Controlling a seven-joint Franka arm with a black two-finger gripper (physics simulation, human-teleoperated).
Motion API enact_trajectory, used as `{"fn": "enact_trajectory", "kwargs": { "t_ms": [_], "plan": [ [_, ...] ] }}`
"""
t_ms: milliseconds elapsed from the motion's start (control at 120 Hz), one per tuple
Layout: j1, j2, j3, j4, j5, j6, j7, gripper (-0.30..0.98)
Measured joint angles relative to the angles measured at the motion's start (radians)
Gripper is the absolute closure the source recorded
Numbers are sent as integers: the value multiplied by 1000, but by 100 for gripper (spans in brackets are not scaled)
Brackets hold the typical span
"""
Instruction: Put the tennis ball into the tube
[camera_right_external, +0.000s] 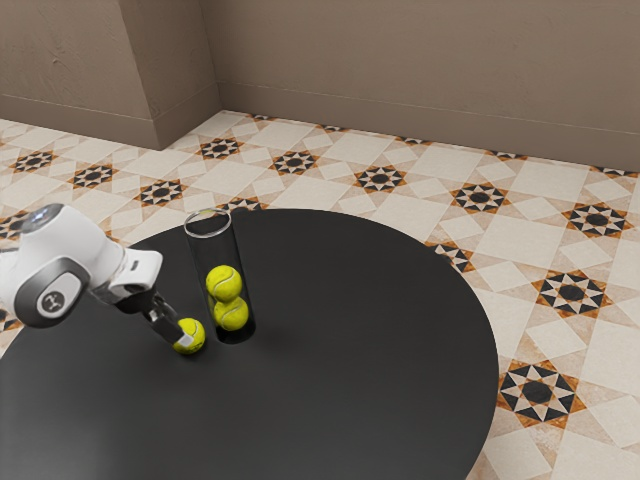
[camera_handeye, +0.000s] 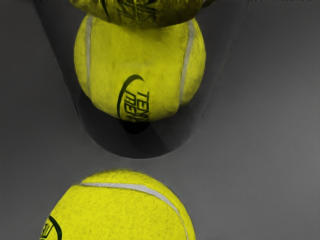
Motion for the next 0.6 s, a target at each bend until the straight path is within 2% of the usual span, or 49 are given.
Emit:
{"fn": "enact_trajectory", "kwargs": {
  "t_ms": [125, 442, 600],
  "plan": [
    [-75, -19, 82, 30, 1, 6, 18, 0],
    [-160, -49, 172, 66, 6, 10, 49, 1],
    [-169, -55, 184, 72, 6, 11, 59, 19]
  ]
}}
